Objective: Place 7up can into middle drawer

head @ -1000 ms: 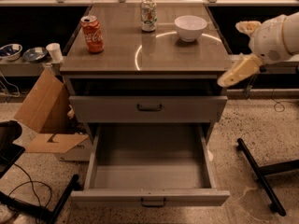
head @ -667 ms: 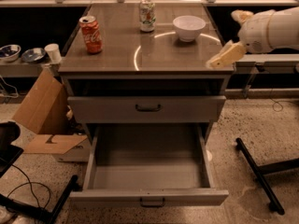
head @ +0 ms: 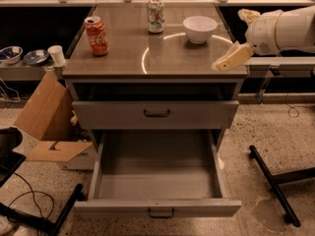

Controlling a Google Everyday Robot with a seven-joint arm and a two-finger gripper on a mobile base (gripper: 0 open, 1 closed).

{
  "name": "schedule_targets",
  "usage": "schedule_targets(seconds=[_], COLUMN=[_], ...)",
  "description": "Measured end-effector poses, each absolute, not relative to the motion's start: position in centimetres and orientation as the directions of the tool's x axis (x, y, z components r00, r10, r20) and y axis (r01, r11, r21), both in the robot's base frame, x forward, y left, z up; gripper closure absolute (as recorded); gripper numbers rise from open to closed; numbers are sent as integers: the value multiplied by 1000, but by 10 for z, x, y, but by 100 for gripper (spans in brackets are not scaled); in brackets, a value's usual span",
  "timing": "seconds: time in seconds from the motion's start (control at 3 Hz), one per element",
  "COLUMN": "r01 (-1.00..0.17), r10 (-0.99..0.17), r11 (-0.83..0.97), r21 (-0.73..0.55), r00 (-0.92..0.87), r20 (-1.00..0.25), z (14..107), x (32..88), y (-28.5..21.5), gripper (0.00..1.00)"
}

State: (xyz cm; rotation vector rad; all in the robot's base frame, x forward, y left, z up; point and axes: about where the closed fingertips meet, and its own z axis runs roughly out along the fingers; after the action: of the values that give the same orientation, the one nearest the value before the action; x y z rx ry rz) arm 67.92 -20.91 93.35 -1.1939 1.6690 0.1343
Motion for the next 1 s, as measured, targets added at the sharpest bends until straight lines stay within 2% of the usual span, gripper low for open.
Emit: schedule_targets(seconds=[0.33, 1.0], r01=[-761, -749], r10=[-557, -387], r11=[485, 548], r21=[-432, -373], r00=[112, 168], r20=[-823, -907], z=[931, 964], x=[722, 823], y=[-171, -114], gripper=[0, 0])
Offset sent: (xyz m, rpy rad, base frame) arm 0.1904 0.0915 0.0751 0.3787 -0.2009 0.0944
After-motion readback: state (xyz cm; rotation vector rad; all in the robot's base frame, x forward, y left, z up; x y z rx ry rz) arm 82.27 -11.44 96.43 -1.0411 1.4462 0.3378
